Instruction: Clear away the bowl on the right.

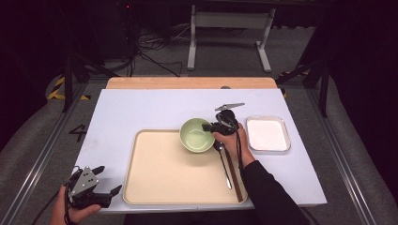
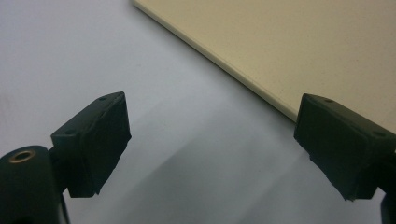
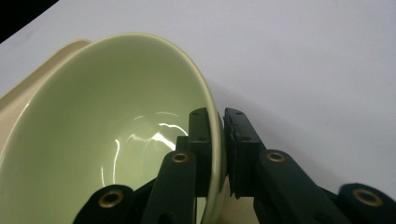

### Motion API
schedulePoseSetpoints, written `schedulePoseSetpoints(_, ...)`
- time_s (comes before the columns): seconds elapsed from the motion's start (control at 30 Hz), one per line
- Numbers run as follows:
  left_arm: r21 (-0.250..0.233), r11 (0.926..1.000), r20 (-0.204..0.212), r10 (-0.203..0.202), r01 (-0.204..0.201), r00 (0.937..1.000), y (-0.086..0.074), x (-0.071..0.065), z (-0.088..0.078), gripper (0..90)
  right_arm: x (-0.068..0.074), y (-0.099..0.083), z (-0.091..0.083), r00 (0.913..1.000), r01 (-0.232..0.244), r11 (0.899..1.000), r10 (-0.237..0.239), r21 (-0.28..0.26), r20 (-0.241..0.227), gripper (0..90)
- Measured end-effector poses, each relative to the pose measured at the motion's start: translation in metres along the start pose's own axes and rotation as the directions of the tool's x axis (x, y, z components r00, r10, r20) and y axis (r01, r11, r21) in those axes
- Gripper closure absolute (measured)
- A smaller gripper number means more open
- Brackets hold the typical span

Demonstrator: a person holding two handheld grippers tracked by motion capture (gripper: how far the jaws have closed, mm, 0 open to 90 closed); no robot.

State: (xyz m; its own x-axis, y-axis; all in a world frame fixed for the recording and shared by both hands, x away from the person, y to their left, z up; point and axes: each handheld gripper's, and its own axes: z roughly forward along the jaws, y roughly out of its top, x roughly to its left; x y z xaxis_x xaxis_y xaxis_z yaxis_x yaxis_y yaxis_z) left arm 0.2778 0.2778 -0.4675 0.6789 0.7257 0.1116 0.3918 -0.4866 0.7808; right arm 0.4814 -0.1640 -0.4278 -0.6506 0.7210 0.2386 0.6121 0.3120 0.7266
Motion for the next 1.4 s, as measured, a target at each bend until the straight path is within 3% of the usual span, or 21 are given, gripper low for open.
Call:
schedulePoseSetpoints(0.2, 0.002, 1.0000, -0.002, -0.002, 0.002, 1.0000, 0.000, 0.000, 0.000, 11.0, 0.003, 0.001, 0.006, 0.9990, 0.028, 0.999, -0.029, 0.018, 0.034, 82.9)
schedulePoseSetpoints(0.6, 0.002, 1.0000, -0.002, -0.002, 0.003, 1.0000, 0.000, 0.000, 0.000, 10.9, 0.009, 0.002, 0.012, 0.9950, 0.082, 0.996, -0.083, 0.028, 0.055, 82.8)
schedulePoseSetpoints(0.87, 0.000, 1.0000, 0.000, -0.007, 0.007, 1.0000, -0.001, 0.000, 0.001, 10.9, 0.010, 0.002, 0.011, 0.9912, 0.114, 0.992, -0.118, 0.058, 0.060, 73.2)
schedulePoseSetpoints(1.17, 0.006, 1.0000, 0.002, -0.007, 0.007, 1.0000, -0.001, 0.001, 0.000, 10.9, 0.013, 0.004, -0.003, 0.9866, 0.142, 0.990, -0.141, -0.011, 0.083, 64.1)
schedulePoseSetpoints(1.4, 0.003, 1.0000, 0.002, -0.006, 0.006, 1.0000, -0.001, 0.000, 0.000, 10.9, 0.019, 0.006, -0.016, 0.9819, 0.180, 0.983, -0.178, -0.028, 0.066, 60.1)
